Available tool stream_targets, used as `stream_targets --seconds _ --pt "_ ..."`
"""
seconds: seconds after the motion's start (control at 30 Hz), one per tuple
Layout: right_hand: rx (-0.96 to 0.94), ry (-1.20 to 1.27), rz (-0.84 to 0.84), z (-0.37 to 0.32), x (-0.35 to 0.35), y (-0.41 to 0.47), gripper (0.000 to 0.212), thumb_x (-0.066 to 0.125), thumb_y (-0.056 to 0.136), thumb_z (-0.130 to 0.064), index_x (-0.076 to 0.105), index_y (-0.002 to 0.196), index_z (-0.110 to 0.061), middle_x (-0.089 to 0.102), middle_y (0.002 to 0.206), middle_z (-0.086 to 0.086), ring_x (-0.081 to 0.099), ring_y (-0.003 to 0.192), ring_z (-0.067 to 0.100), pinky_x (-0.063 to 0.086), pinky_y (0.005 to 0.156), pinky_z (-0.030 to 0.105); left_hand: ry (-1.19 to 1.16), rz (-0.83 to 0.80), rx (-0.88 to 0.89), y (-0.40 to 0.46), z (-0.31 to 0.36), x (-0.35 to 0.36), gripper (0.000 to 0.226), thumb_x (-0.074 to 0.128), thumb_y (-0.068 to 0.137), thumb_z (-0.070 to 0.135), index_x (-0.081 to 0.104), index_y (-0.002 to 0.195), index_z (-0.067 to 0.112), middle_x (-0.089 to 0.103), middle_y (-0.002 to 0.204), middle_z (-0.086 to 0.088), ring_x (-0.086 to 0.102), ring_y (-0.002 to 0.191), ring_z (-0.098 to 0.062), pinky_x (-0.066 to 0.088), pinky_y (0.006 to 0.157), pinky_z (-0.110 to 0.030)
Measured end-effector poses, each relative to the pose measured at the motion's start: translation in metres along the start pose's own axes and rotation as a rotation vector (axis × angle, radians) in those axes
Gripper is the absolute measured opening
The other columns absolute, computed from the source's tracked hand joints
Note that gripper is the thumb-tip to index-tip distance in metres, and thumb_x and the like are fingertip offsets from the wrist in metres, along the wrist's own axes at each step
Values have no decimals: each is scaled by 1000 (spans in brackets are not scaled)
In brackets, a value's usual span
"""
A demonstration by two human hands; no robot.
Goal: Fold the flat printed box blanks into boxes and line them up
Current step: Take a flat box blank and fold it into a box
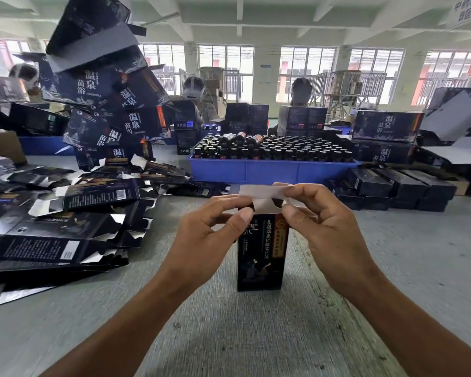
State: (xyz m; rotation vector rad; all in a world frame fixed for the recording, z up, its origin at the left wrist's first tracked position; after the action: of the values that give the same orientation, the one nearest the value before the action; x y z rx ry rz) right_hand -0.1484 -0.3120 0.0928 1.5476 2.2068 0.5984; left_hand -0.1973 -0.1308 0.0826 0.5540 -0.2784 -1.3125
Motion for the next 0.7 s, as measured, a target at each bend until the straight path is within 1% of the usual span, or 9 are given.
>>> stream_targets --seconds 0.1,0.17,0.23,0.27,0.37,0.47,0.53,0.63,0.7 --pt "0 1 31 0 -2 0 22 69 92 -7 63 104 -25 74 113 -13 71 100 5 53 76 10 13 8 -2 0 -1 -1 28 66 86 38 74 111 30 73 108 8 70 95 -11 56 71 -23" --pt "2 22 49 -2 -4 0 24 73 88 -23 61 108 -25 74 112 -12 71 100 6 53 78 11 25 -1 4 0 -1 -1 25 66 87 39 74 110 34 73 110 9 70 99 -13 58 73 -26" --pt "-15 2 59 -6 -3 -1 29 68 85 -40 63 111 -28 74 111 -13 70 103 5 53 84 13 16 -5 7 -1 0 0 24 67 87 41 74 109 37 73 111 10 70 101 -13 58 75 -26" --pt "-28 -21 64 -8 -3 -1 29 66 85 -43 66 111 -29 74 110 -13 70 103 5 53 87 14 7 -5 5 -1 0 0 23 67 87 41 73 109 37 74 110 10 70 101 -13 58 74 -26" --pt "-45 -20 75 -9 -2 -1 16 66 92 -28 73 106 -26 76 104 -10 71 100 6 54 82 14 -27 -1 -8 0 0 0 20 70 84 42 71 104 38 74 110 9 71 100 -15 59 73 -28" --pt "-38 -1 72 -6 -4 -1 19 67 93 -7 74 104 -20 77 104 -9 72 98 6 53 78 13 -84 13 -29 0 -3 -1 23 74 81 41 63 101 35 74 111 7 72 97 -17 59 72 -30" --pt "-37 9 67 -6 -4 -1 20 68 91 -2 75 102 -17 76 106 -9 71 99 5 53 78 13 -99 17 -33 1 -4 -2 28 74 80 41 61 104 36 74 113 9 72 97 -16 59 72 -29" --pt "-45 8 58 -6 -5 -1 21 67 90 1 75 103 -14 76 108 -9 71 99 4 53 78 12 -82 2 -16 1 -3 -2 36 72 83 42 61 118 47 71 118 13 71 102 -14 60 73 -28" --pt "-53 -9 52 -6 -5 -1 22 66 91 1 75 103 -14 76 109 -10 70 100 3 53 78 12 -48 -16 13 0 -3 -1 36 69 88 43 62 122 49 68 120 16 70 105 -11 60 75 -27"
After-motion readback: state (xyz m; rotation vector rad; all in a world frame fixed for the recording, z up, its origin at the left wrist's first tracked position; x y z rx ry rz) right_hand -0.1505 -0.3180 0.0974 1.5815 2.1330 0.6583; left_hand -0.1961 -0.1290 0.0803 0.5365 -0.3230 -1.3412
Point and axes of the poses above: each hand's wrist, its own y-axis towards the middle knuckle, its own x-axis out of the palm, z = x × y, the point moved 5 cm from there along y, towards the middle knuckle
